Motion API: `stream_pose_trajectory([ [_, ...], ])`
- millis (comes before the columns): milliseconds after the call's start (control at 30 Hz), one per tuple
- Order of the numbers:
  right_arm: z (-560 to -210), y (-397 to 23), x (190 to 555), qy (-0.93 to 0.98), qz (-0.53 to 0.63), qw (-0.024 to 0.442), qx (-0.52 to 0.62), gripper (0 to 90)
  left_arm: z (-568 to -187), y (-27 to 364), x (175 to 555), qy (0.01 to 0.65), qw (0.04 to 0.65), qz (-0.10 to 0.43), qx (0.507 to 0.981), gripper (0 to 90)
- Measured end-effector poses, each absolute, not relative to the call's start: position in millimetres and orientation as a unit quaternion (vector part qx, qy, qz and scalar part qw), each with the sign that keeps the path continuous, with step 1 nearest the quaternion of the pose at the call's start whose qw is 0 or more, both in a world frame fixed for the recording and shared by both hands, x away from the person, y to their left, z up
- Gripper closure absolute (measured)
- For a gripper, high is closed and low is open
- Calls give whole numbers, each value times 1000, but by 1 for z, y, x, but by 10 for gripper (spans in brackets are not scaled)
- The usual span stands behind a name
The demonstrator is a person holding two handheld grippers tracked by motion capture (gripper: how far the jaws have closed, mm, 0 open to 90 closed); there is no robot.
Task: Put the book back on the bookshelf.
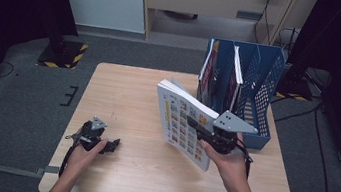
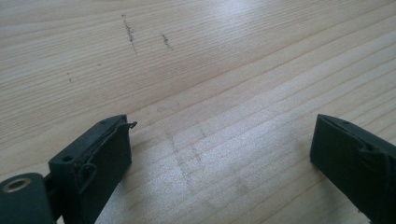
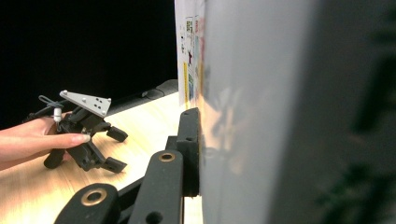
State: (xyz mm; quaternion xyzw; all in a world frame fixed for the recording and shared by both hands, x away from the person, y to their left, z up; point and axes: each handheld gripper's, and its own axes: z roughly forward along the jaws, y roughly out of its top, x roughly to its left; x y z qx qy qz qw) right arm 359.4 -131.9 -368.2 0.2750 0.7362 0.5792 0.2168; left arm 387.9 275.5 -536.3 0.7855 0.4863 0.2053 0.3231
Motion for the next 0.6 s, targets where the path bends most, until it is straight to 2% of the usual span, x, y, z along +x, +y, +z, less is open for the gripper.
stream_pose_trajectory([
  [600,-368,-147,354,736,575,218,284,740,-536,275,388,486,323,205,785,43],
])
